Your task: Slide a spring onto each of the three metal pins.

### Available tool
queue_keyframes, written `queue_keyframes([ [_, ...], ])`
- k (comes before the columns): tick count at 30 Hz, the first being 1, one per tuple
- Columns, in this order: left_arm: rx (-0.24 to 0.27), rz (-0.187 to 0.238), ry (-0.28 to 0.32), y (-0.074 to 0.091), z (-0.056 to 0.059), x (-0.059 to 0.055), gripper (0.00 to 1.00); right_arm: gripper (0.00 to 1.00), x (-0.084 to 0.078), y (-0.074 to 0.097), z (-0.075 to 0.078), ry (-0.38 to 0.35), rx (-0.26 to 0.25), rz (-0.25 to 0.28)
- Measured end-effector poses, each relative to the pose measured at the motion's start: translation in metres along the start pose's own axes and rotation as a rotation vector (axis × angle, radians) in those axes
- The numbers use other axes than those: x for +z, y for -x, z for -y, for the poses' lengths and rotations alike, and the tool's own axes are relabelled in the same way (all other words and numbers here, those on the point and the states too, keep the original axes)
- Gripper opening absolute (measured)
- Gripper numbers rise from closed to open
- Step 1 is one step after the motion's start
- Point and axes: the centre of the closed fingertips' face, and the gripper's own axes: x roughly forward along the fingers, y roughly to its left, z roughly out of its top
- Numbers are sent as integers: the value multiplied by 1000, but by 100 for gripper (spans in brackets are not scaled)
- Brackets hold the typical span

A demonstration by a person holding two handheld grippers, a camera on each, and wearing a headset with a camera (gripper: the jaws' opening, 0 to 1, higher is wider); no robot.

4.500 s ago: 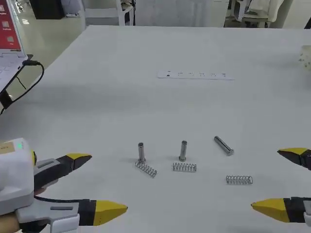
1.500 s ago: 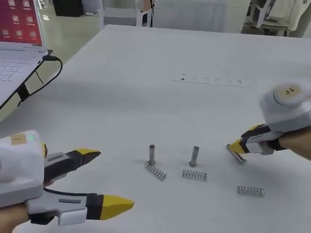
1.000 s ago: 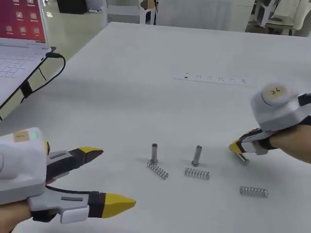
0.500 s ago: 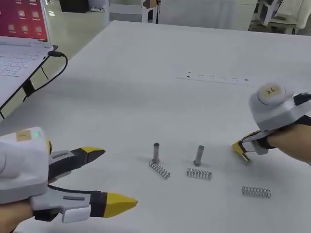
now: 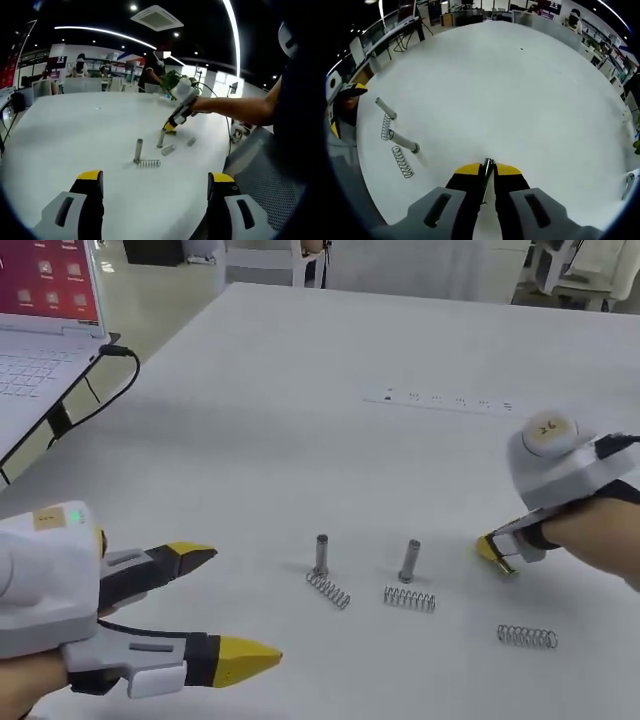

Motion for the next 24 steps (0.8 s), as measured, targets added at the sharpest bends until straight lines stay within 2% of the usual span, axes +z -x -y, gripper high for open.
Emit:
queue_keyframes([
  [9,-4,-2,-2,0,1,0,82,6,3,5,-2,-49,10,29],
  [14,-8,-1,-4,0,2,1,82,6,7,16,-4,-67,16,59],
  [24,-18,-8,-13,-1,5,0,81,6,2,35,-8,-76,15,92],
])
